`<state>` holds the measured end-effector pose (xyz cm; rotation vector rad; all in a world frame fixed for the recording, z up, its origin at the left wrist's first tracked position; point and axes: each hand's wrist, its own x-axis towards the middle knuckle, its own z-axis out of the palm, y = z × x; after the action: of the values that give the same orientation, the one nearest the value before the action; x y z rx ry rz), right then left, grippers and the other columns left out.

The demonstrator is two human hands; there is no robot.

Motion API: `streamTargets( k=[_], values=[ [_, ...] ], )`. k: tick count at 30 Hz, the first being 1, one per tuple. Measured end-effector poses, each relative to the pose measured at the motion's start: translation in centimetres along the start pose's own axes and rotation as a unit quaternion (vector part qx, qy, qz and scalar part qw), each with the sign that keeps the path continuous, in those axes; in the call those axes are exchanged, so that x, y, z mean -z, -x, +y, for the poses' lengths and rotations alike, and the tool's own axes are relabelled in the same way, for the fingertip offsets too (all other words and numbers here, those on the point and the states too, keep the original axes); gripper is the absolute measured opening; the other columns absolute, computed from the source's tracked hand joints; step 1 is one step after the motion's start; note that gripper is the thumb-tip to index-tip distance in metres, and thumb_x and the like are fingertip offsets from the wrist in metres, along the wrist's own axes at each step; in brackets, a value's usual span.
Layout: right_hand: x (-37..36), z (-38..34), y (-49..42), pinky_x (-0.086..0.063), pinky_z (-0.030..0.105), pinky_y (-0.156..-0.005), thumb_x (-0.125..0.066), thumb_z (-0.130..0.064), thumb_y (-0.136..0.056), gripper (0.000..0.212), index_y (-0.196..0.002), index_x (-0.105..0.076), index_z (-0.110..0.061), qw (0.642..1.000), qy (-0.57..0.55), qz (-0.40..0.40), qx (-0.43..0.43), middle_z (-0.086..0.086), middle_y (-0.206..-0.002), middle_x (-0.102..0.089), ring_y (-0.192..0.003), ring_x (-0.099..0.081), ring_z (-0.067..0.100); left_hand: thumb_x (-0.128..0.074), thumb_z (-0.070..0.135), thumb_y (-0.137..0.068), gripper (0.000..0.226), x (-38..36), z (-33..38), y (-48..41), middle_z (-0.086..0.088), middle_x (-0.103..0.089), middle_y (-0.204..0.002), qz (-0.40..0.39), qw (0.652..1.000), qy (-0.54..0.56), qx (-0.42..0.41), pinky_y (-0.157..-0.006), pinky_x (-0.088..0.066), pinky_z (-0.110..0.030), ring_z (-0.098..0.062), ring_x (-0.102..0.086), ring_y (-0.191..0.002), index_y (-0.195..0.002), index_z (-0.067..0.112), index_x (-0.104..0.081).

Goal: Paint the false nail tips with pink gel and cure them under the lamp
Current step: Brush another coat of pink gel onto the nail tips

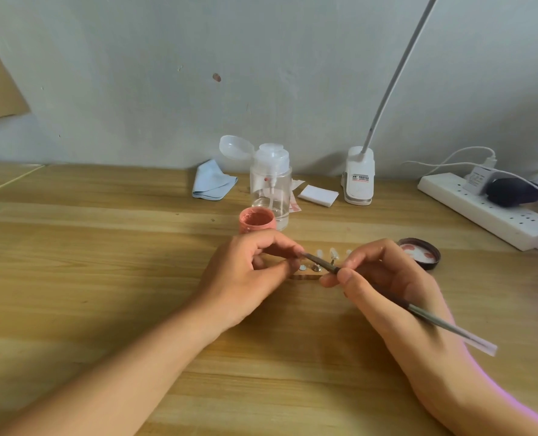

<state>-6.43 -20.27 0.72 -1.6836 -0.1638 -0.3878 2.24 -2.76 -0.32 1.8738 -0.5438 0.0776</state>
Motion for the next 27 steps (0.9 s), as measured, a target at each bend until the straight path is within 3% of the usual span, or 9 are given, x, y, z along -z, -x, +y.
streamTargets(
  k=[8,18,21,25,27],
  values=[
    [-0.05,-0.16,0.01,-0.043,0.008,-0.057,-0.073,-0.016,-0.086,0.013,-0.084,-0.060,-0.018,1.000,0.002,0.009,0.022,0.002,-0.081,-0.076,-0.063,-0.061,-0.001,-0.077,0.016,-0.084,0.013,-0.03,0.03,0.01,0.017,-0.074,-0.093,-0.002,1.000,0.014,0.007,-0.059,-0.033,-0.030,-0.021,-0.039,-0.060,-0.087,0.029,-0.075],
    [-0.06,-0.02,-0.10,-0.048,0.013,-0.061,-0.065,-0.004,-0.089,0.011,-0.088,-0.060,-0.013,0.999,0.013,0.018,0.023,0.002,-0.082,-0.076,-0.073,-0.069,0.010,-0.076,0.013,-0.086,0.015,-0.08,0.03,-0.05,0.020,-0.074,-0.094,-0.013,1.000,0.024,0.014,-0.061,-0.035,-0.033,-0.022,-0.046,-0.065,-0.086,0.029,-0.075],
    [-0.11,-0.11,-0.10,-0.047,0.012,-0.061,-0.065,-0.006,-0.089,0.012,-0.085,-0.060,-0.016,1.000,-0.001,0.025,0.016,0.002,-0.081,-0.076,-0.068,-0.065,0.005,-0.076,0.015,-0.085,0.014,0.01,0.05,-0.02,0.020,-0.074,-0.094,-0.009,1.000,0.008,0.010,-0.058,-0.033,-0.029,-0.020,-0.041,-0.059,-0.086,0.029,-0.075],
    [-0.03,-0.32,-0.09,-0.048,0.020,-0.063,-0.064,-0.026,-0.083,0.005,-0.081,-0.060,-0.023,0.999,-0.009,0.031,0.015,0.003,-0.083,-0.077,-0.068,-0.064,0.003,-0.075,0.014,-0.086,0.013,0.06,0.15,0.04,0.017,-0.075,-0.096,-0.009,1.000,0.002,0.003,-0.054,-0.030,-0.027,-0.014,-0.034,-0.053,-0.086,0.027,-0.076],
    [-0.08,-0.21,-0.12,-0.049,0.021,-0.064,-0.063,-0.027,-0.084,0.005,-0.081,-0.060,-0.025,1.000,0.000,0.015,0.007,0.001,-0.083,-0.077,-0.068,-0.064,0.003,-0.075,0.014,-0.085,0.013,0.06,0.11,0.05,0.016,-0.075,-0.095,-0.005,1.000,0.006,0.003,-0.056,-0.030,-0.028,-0.014,-0.035,-0.054,-0.085,0.028,-0.076]
  ],
)
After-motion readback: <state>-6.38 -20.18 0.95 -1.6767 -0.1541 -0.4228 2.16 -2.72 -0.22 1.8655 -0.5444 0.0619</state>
